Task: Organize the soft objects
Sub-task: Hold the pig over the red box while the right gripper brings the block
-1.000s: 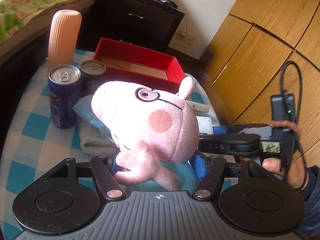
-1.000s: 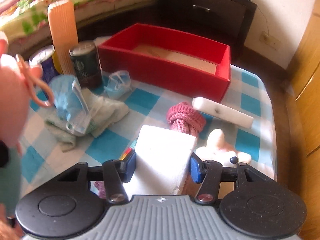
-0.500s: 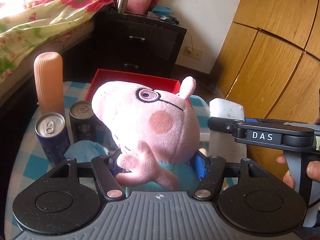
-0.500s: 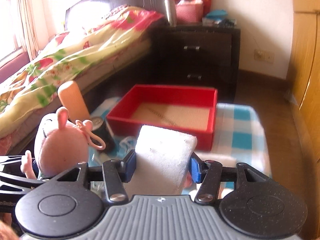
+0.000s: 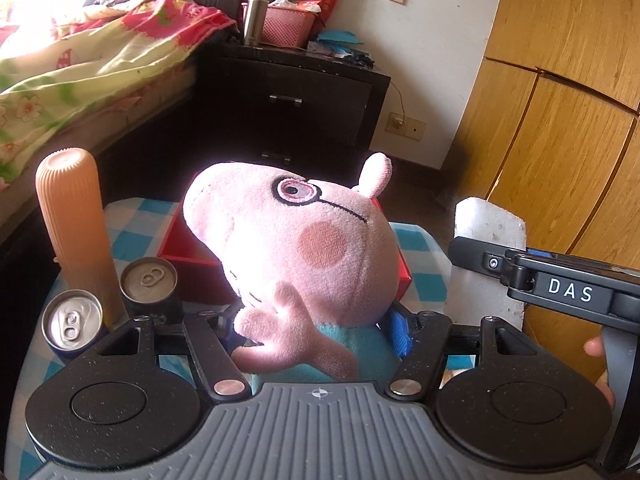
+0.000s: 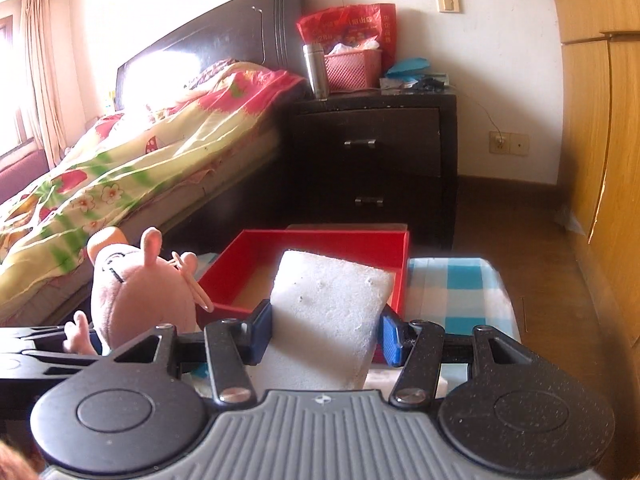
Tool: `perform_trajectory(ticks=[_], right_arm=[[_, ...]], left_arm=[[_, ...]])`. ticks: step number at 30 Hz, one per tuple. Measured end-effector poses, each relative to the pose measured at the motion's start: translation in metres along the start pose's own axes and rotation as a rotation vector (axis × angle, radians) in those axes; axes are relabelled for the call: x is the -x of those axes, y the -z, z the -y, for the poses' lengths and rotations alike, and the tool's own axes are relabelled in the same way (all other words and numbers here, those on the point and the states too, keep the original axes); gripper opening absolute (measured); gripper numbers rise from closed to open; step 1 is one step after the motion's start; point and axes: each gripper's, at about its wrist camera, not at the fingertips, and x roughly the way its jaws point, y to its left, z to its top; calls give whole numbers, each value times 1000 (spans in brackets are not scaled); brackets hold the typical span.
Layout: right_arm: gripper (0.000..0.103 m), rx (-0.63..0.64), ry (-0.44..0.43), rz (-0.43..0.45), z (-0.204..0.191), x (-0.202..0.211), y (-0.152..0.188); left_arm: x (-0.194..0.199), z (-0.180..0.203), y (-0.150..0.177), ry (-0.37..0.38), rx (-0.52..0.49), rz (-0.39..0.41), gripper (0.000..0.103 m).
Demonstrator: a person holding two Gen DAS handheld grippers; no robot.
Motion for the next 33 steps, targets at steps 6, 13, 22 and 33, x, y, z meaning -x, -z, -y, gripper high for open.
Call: perform_trajectory(ticks=[6,13,22,33], right_arm=[[31,24,31,68,1,-9,-17],[31,70,66,103,-4,-38,-35],[31,110,90,105,-5,-70,-45],[31,130,93,118,-5,-98,-57]], left_arm=[[-14,3,-17,-30,1,46,65],[-43,-5,-43,-57,31,62,65],[-66,-12,-60,-88,41,75,65],[-89,-13,-75,-125,26,82,66]])
